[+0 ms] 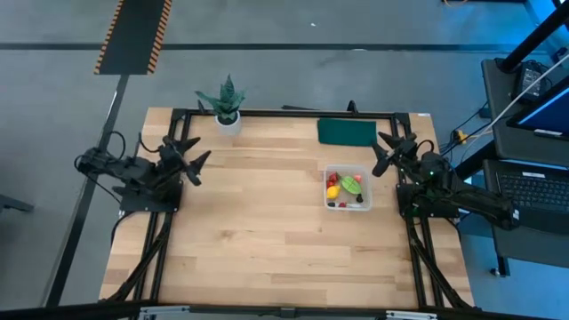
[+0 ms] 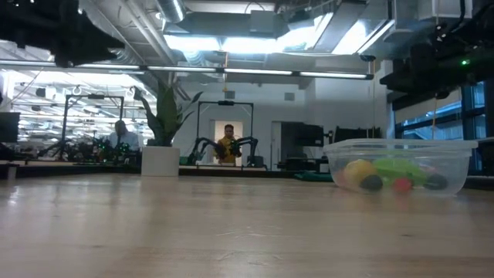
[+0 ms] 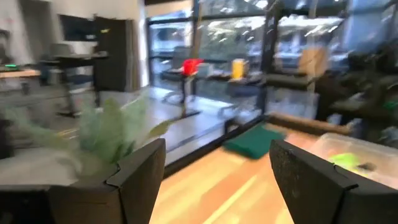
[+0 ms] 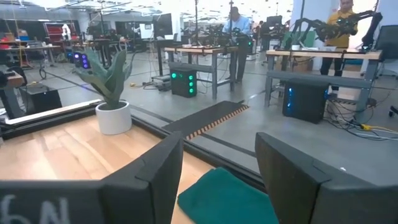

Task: Pick and placing Produce into tupperware
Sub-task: Return to Home Position

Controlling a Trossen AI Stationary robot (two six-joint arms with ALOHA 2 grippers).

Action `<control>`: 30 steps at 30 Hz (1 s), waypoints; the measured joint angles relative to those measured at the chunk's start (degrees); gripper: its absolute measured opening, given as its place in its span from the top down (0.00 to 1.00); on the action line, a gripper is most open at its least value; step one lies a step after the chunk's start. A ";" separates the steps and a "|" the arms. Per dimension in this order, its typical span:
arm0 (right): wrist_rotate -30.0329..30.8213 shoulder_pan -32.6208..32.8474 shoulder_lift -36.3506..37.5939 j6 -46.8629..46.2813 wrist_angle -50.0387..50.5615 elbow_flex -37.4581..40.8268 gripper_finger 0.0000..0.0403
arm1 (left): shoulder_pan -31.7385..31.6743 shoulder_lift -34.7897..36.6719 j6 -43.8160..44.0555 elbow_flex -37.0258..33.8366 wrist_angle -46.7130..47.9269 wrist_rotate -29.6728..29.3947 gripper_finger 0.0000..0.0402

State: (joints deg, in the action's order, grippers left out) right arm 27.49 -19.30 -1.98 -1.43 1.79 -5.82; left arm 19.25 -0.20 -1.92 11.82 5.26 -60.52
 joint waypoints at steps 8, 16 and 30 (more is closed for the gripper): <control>-0.02 -1.04 0.00 -0.13 -0.09 0.00 0.49 | -8.01 0.06 4.42 -2.83 -0.13 10.33 0.30; -0.16 -1.60 0.00 -0.18 -0.12 0.00 0.49 | -15.60 0.06 9.40 -6.59 0.08 22.56 0.30; -2.09 -1.58 -0.11 -5.58 -5.39 5.08 0.49 | -22.56 0.06 9.14 -8.66 -0.82 27.04 0.30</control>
State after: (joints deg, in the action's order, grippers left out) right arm 25.40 -20.88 -2.09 -7.01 -3.60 -0.74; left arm -3.31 -0.14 7.22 3.16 4.44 -33.47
